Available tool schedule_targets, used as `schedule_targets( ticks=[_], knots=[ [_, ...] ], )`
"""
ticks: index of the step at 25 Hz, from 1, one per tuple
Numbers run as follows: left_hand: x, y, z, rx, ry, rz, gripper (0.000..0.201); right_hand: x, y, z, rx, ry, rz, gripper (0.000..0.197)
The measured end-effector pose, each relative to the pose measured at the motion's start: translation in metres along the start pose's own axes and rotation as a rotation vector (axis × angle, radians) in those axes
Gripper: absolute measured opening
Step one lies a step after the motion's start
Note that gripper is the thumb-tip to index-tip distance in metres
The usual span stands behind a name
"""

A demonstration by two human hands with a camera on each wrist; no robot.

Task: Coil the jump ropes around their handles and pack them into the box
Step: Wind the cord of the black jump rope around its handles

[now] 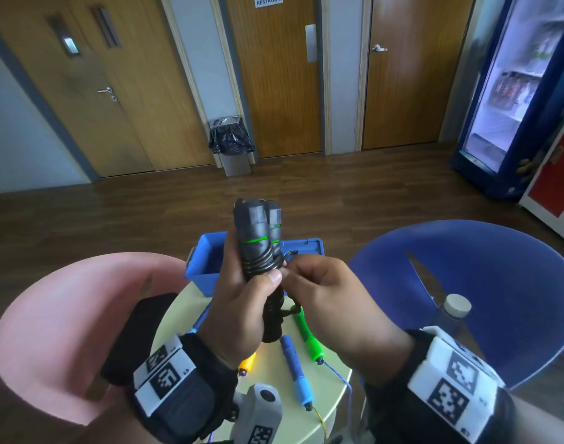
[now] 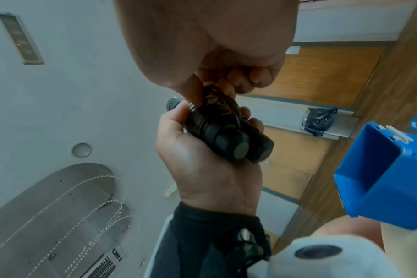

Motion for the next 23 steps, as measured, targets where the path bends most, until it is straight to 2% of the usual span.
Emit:
schedule_targets(
  ticks=[2,4,10,12,15,20,23],
  knots=[
    [-0.001,0.001,-0.001,-0.019,0.003,0.020,0.059,0.001,0.003,0.002,-0.006,0.017,-0.004,0.033],
    [-0.004,0.000,-0.002,-0.030,0.035,0.052,0.046,0.001,0.005,0.002,-0.009,0.028,0.011,0.033],
    [-0.006,-0.007,-0.005,-0.025,0.142,0.159,0.035,-0.002,0.001,0.008,0.054,0.201,0.210,0.029],
    [-0.007,-0.004,-0.006,-0.034,0.105,0.103,0.039,0.000,0.001,0.008,0.042,0.084,0.150,0.032],
    [-0.008,0.003,-0.013,-0.021,0.023,0.006,0.052,0.007,-0.001,0.004,0.055,-0.217,-0.036,0.041],
    [-0.016,0.007,-0.020,0.009,0.023,-0.004,0.053,0.004,-0.006,-0.009,0.175,-0.074,0.072,0.035],
    [-0.020,0.007,-0.017,0.042,-0.027,-0.003,0.047,0.010,-0.010,-0.009,0.170,-0.164,-0.056,0.034]
  ],
)
Point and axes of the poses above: each hand's wrist, its own y-axis towards the middle knuckle, its own z-axis out of the palm, x = y × z, the point moved 3 cm from there along y, towards the middle knuckle
